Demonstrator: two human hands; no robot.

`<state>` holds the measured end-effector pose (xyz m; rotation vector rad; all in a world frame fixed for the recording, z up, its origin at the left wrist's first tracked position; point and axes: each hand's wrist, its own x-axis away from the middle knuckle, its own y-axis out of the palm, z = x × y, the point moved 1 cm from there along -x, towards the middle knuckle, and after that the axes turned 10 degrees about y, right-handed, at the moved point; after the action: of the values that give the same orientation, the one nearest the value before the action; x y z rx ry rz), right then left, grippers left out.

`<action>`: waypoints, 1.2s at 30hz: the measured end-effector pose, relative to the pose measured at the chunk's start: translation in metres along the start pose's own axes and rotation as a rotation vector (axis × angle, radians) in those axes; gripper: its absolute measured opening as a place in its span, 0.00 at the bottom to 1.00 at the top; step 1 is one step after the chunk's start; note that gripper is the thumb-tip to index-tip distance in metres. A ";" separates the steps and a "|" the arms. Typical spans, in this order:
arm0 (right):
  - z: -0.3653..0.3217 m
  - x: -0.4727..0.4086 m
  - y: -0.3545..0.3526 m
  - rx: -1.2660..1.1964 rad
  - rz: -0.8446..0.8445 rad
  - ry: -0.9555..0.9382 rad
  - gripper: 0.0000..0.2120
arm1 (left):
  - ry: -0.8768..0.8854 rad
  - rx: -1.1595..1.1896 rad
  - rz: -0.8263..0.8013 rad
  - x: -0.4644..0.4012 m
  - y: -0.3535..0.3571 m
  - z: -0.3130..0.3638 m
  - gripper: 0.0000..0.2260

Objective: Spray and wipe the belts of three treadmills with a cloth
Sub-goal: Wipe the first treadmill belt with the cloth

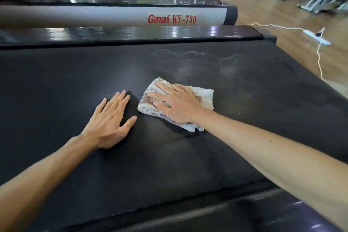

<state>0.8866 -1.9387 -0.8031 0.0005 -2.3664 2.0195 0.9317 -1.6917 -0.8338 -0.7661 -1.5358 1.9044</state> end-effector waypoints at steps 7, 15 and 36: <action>0.027 0.005 -0.007 0.012 -0.025 0.144 0.23 | 0.052 0.001 -0.017 0.000 -0.001 0.003 0.43; 0.037 0.077 -0.005 0.013 -0.091 -0.069 0.24 | 0.049 0.018 -0.016 0.003 -0.004 0.005 0.42; -0.006 0.102 0.001 0.013 -0.067 -0.154 0.23 | 0.170 0.063 -0.070 0.033 -0.008 0.033 0.39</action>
<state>0.7849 -1.9308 -0.8008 0.2408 -2.4050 2.0742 0.8862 -1.6878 -0.8229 -0.8133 -1.3750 1.7795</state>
